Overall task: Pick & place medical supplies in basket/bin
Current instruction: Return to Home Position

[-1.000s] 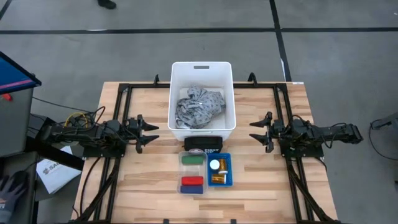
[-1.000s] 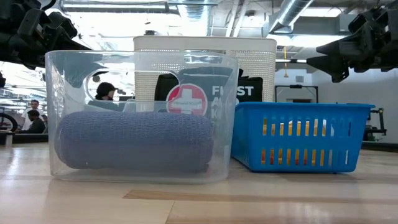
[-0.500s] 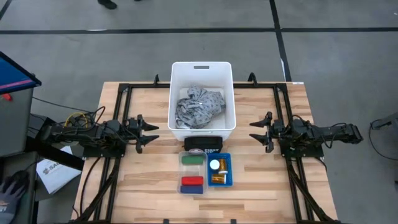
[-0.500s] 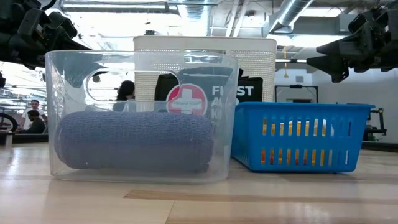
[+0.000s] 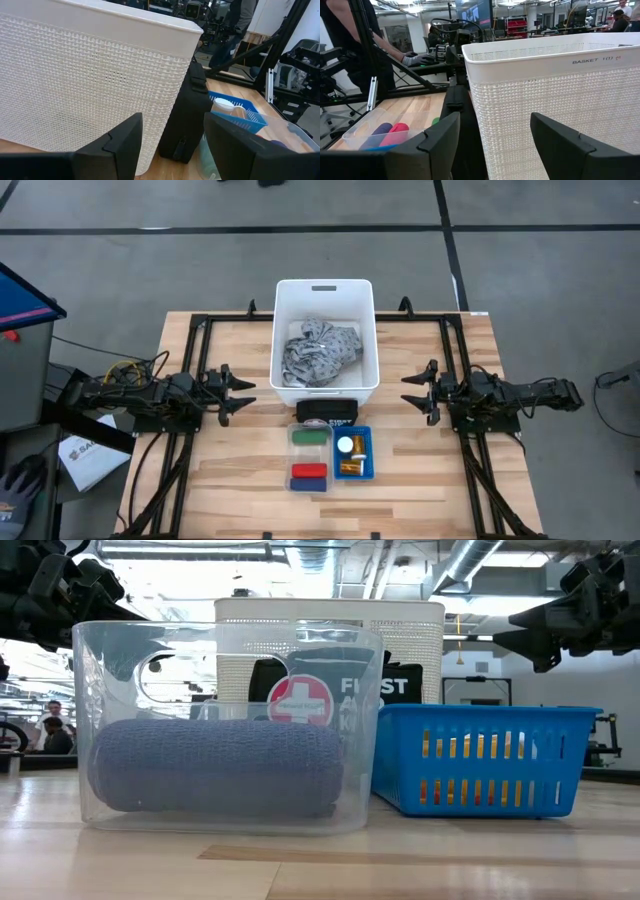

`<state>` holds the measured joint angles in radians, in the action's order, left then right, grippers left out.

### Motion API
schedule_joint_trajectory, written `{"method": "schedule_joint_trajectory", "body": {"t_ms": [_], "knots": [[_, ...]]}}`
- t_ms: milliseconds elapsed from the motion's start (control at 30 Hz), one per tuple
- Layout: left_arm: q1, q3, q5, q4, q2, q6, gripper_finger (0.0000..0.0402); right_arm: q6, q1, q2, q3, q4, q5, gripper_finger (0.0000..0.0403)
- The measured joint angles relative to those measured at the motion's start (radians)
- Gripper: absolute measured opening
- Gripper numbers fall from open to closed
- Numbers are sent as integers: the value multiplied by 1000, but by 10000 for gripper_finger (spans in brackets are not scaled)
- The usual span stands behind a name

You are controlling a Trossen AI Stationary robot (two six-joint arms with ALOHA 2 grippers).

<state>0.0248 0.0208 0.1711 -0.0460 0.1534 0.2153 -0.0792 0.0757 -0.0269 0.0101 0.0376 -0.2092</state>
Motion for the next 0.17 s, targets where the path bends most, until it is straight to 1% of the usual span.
{"method": "schedule_joint_trajectory", "body": {"t_ms": [167], "knots": [[0,0,0,0,0,0,204,0,0,0,0,0,0,240]]}}
